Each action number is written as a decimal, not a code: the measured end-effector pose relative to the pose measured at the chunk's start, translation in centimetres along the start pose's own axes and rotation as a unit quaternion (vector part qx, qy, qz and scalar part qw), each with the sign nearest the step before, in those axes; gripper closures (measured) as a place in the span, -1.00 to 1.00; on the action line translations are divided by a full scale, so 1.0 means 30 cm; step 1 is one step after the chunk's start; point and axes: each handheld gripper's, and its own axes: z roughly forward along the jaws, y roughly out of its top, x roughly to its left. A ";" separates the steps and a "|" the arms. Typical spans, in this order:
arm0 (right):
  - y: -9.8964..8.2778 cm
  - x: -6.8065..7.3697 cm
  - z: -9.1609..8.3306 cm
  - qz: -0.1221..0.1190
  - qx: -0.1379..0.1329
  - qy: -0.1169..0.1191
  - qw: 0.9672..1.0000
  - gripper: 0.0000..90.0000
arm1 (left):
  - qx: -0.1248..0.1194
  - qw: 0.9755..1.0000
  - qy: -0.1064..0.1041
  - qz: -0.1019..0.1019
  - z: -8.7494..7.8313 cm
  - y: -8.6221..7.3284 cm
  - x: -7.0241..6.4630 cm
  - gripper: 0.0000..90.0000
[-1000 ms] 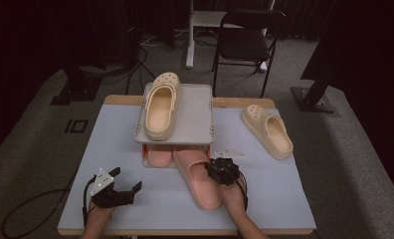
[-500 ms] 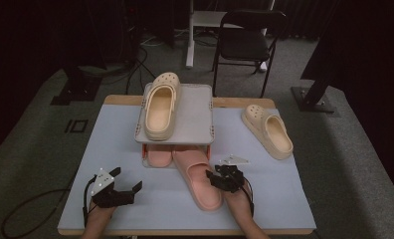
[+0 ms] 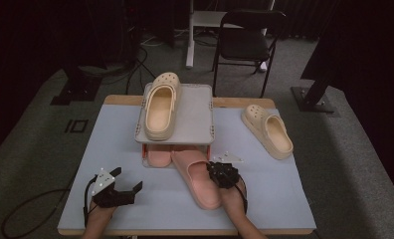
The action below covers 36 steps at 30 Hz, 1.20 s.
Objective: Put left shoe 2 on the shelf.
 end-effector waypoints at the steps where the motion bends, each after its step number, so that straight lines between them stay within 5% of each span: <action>1: 0.002 0.004 0.001 0.001 -0.002 -0.004 1.000 0.88 | 0.000 1.000 0.000 0.000 0.000 0.000 0.001 -0.98; 18: 0.031 0.025 0.011 0.068 -0.033 -0.042 0.996 0.87 | -0.005 1.000 -0.015 0.008 0.031 0.021 -0.009 -0.98; 36: 0.001 0.056 0.013 0.092 -0.032 -0.075 0.992 0.87 | -0.015 0.998 -0.043 0.036 0.101 0.064 -0.047 -0.98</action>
